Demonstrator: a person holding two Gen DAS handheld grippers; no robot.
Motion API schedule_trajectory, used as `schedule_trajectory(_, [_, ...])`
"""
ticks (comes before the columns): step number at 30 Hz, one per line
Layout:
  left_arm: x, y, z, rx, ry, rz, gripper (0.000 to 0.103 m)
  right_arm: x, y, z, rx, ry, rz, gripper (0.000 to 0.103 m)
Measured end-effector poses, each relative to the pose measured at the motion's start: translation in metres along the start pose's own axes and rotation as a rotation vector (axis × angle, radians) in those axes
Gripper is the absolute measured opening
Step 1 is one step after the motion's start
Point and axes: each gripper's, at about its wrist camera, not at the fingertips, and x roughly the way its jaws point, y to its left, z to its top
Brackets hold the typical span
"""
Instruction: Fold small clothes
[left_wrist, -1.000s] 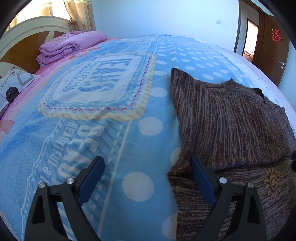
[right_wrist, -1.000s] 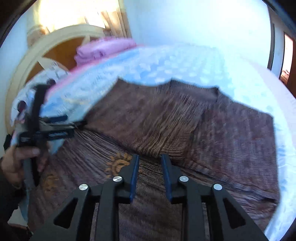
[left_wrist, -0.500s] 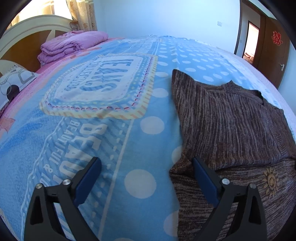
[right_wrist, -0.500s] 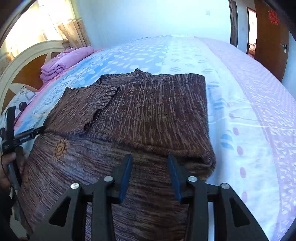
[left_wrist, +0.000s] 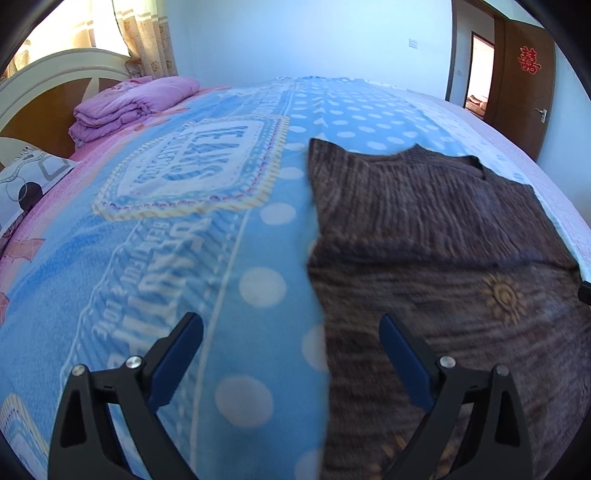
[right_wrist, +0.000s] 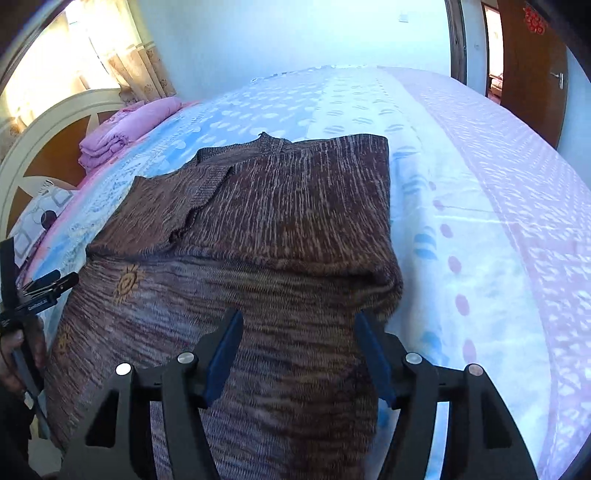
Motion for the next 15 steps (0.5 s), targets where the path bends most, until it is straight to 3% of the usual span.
schedule_trajectory(15, [-0.039, -0.022, -0.043, 0.055, 0.01, -0.057, 0.097, -0.031, 0.027, -0.051, -0.045, 0.005, -0.002, 0.064])
